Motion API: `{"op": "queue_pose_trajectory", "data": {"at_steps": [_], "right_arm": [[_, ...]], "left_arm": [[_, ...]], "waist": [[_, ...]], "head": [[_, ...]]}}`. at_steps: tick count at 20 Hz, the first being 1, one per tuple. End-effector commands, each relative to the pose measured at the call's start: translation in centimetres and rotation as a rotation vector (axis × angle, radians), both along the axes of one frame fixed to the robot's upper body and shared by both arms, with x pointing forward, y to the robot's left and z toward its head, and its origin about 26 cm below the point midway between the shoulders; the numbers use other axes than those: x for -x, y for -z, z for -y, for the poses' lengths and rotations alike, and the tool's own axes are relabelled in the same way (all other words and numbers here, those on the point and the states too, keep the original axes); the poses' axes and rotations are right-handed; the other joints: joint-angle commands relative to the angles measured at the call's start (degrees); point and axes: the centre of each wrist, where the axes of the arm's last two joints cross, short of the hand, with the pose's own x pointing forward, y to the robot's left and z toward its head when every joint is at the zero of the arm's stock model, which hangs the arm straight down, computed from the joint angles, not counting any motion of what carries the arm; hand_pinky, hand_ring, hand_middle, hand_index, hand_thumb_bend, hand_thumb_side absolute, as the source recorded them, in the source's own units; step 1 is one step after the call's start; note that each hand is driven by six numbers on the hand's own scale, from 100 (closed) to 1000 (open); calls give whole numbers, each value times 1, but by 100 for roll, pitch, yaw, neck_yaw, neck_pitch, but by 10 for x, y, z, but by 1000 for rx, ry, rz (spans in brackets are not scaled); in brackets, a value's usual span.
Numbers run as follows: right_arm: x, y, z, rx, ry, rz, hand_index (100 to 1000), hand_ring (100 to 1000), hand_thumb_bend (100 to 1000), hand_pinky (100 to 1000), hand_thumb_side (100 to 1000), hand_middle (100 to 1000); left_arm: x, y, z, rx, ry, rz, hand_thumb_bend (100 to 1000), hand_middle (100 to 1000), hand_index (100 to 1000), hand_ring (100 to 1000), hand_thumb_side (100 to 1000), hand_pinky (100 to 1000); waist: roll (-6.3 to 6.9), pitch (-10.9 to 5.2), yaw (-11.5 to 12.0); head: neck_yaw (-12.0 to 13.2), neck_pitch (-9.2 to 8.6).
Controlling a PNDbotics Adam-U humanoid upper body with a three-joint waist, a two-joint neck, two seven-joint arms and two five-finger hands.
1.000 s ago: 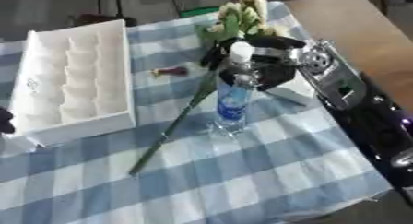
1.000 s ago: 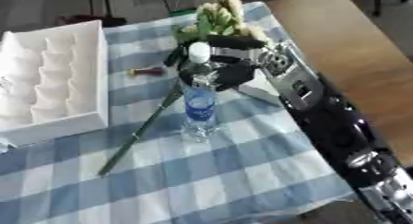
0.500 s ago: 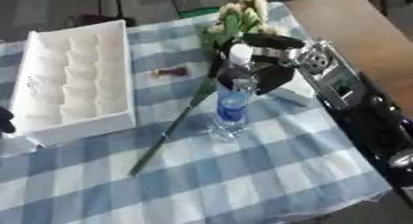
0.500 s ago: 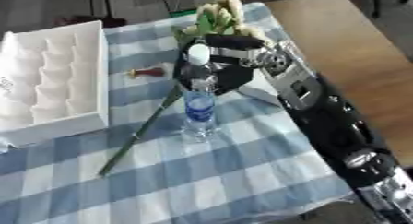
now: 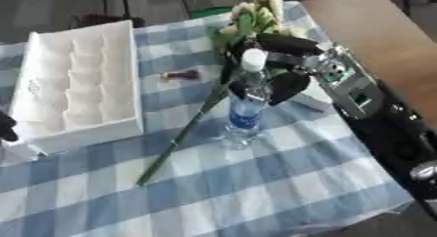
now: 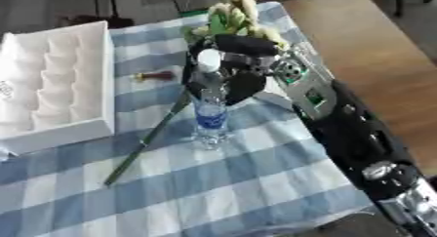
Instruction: Pick up objects on the table and place them in the box.
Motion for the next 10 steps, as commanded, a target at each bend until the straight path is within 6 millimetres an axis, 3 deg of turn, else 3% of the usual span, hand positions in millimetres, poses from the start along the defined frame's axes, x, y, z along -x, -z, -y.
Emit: {"op": "queue_pose_trajectory", "data": {"at_steps": [1,4,5,6,10], "right_arm": [[1,-9,5,75,-67,67,402,352,100,100,113,417],[1,-14,6,20,-91,60,398,344,100,100,153,410],[2,-16,6,8,-94,52,397,341,100,100,192,407],[2,-19,7,-16,-97,37,390,337,100,100,289,400],[7,-36,10,-97,-114,-66,379,329,100,100,329,390]], "left_arm": [[2,-8,0,-6,7,28,161,712,704,574,804,450],[2,-8,0,-7,7,28,161,712,704,574,804,450],[2,-8,0,-7,7,27,162,712,704,575,803,450],[2,-8,-1,-6,8,27,164,712,704,575,804,449],[2,-8,-1,-4,11,22,166,712,703,576,805,449]], "waist": [[1,-55,-1],[-2,-57,-1],[-3,-58,-1],[-6,-58,-1],[-17,-60,-4]], "head": [[-1,24],[5,24],[6,24],[11,24],[20,24]]}}
